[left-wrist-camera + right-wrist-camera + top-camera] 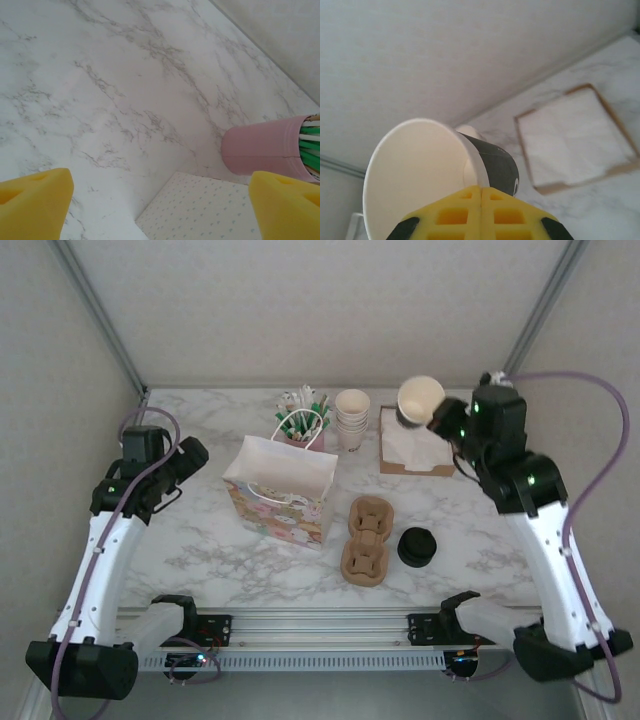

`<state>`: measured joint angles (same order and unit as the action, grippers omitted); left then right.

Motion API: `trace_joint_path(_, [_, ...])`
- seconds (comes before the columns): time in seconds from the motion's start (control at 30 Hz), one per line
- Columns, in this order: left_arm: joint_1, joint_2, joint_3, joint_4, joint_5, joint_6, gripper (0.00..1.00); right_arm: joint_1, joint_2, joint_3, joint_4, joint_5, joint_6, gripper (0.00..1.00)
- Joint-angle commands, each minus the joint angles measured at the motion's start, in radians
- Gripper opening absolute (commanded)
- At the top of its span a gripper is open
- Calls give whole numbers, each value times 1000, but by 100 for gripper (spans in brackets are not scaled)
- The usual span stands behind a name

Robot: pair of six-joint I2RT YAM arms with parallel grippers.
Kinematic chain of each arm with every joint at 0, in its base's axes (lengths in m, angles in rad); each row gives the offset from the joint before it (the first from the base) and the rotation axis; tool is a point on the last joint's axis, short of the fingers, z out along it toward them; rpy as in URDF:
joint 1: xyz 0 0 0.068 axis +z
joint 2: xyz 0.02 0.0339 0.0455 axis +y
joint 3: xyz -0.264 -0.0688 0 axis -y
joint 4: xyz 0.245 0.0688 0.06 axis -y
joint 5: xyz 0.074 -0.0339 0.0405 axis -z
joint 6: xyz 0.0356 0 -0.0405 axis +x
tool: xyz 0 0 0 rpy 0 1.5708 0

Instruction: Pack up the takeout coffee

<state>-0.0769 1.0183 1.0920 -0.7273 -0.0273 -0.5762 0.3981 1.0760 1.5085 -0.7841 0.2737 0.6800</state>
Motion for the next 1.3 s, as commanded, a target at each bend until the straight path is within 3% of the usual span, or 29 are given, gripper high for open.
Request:
trace_joint_path(0.0, [-5,-2,-17,4,-37,40,92,-4,-56,-156,-35,107,19,0])
trace_joint_path(0.33, [-7,-49,-87,85,18,122,94,-41,-130,-529,131,65,108,0])
trace_joint_path(0.57, [-7,-58,-114,74,37,155,94,-183,-73,-684,278,-48,141,0])
trace_joint_path(0.73, [-7,-76,-137,84,46,140,94,-229,-39,-742,389,-118,136,0])
trace_joint_path(1.27, [-5,-96,-155,73,46,137,94,-282,105,-780,450,-156,65,0])
